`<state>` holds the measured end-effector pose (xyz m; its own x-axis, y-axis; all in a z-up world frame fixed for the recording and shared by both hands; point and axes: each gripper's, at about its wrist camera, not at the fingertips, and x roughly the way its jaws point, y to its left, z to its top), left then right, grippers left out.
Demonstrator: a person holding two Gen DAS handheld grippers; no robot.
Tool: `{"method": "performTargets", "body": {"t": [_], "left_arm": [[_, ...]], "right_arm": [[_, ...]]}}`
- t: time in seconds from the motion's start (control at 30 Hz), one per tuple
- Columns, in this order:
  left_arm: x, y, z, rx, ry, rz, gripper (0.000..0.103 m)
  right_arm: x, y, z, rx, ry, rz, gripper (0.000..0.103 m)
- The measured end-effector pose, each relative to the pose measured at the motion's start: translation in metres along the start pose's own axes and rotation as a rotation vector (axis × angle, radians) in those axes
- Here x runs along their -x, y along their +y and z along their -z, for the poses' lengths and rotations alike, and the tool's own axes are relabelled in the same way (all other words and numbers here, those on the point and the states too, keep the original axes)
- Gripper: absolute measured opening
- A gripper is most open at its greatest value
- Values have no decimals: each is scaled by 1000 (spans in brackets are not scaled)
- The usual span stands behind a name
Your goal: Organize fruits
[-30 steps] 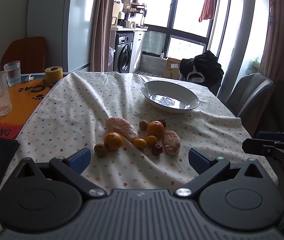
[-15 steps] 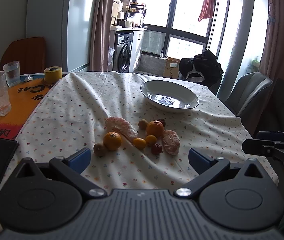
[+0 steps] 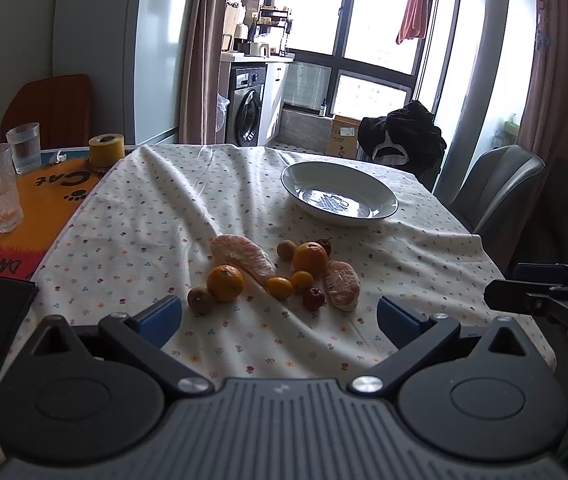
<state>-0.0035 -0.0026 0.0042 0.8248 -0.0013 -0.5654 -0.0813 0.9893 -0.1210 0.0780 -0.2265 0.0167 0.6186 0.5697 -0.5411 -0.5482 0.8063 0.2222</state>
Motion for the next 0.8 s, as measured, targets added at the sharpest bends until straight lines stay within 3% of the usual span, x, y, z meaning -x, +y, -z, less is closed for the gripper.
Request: {"method": "performTargets", "body": {"t": [0.8], "left_arm": [[-14,11,4,23,-7,-28,103]], "right_arm": [[-18,-8,6,-21,2,-46,103]]}}
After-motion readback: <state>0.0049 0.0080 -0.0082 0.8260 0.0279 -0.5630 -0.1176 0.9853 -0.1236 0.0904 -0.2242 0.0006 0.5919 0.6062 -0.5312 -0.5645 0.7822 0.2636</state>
